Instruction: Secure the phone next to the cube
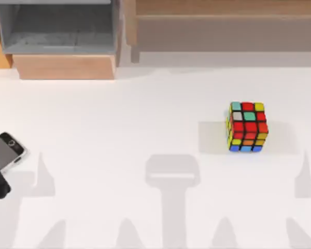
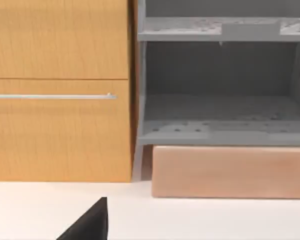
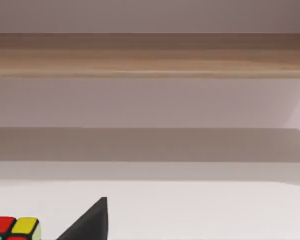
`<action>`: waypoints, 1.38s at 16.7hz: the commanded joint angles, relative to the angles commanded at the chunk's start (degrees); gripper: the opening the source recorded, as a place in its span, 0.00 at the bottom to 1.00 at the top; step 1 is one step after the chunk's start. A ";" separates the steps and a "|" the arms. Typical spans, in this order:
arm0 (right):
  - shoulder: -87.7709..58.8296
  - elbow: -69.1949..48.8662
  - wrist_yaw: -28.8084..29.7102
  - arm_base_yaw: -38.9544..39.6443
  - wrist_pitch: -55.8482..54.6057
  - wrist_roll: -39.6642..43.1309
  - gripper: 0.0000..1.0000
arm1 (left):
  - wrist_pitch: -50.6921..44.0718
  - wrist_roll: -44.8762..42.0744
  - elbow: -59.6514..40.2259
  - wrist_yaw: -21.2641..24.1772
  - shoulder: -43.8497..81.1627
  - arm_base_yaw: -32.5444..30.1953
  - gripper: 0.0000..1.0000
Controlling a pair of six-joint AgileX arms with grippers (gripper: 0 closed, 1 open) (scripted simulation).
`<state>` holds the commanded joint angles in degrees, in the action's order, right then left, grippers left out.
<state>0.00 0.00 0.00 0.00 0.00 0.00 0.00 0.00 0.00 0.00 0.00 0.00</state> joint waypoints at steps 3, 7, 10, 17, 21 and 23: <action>0.00 0.00 0.00 0.00 0.00 0.00 1.00 | -0.38 -0.38 -0.50 0.00 0.60 0.06 1.00; 0.00 0.00 0.00 0.00 0.00 0.00 1.00 | -5.33 -5.39 -7.07 0.01 9.06 0.85 1.00; 0.00 0.00 0.00 0.00 0.00 0.00 1.00 | -11.75 -11.88 -15.58 0.02 21.48 1.88 1.00; 0.00 0.00 0.00 0.00 0.00 0.00 1.00 | -30.49 -30.78 -40.33 0.01 61.29 4.91 1.00; 0.00 0.00 0.00 0.00 0.00 0.00 1.00 | -40.58 -40.97 -53.66 0.02 83.51 6.52 1.00; 0.00 0.00 0.00 0.00 0.00 0.00 1.00 | -44.73 -45.15 -59.12 0.02 92.62 7.18 1.00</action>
<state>0.00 0.00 0.00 0.00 0.00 0.00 -44.73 -45.15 -59.12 0.02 92.62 7.18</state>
